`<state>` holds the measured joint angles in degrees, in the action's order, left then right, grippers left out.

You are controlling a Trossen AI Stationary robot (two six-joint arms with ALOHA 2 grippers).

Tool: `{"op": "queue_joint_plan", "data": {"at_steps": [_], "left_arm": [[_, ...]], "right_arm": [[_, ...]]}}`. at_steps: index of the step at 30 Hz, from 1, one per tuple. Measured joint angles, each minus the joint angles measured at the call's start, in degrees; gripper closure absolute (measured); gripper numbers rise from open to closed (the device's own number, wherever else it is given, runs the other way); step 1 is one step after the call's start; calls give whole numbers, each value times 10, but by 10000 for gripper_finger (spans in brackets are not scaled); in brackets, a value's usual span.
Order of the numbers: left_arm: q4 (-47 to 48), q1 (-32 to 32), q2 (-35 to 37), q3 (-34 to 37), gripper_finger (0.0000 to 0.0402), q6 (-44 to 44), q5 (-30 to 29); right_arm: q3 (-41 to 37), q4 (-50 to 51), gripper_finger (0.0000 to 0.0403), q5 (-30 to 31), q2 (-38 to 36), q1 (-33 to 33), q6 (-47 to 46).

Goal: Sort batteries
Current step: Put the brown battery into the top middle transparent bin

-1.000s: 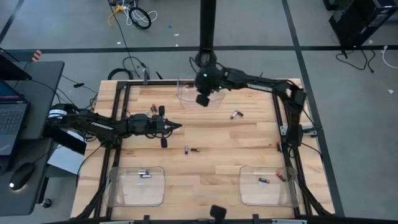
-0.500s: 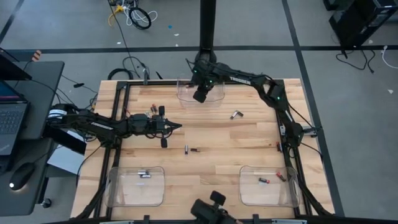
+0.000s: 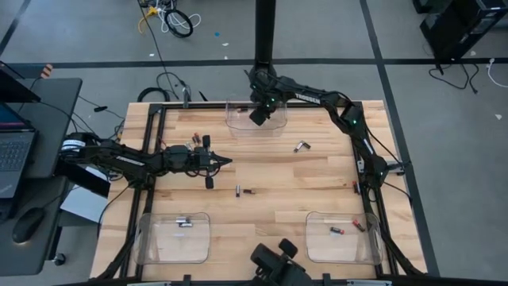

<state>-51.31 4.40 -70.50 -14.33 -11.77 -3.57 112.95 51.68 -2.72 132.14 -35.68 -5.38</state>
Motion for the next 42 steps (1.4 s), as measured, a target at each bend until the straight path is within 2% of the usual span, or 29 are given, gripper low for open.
{"op": "queue_joint_plan", "data": {"at_steps": [9, 24, 35, 42], "left_arm": [[0, 0, 0, 0, 388, 0, 0], [0, 0, 0, 0, 388, 0, 0], [0, 0, 0, 0, 388, 1, 0], [2, 0, 0, 0, 388, 1, 0]], "right_arm": [[-19, -7, 347, 0, 0, 0, -2], [-19, -31, 342, -15, 0, 17, 157], [-19, -50, 335, -34, 0, 17, 161], [-18, -56, 312, -36, 0, 18, 160]]}}
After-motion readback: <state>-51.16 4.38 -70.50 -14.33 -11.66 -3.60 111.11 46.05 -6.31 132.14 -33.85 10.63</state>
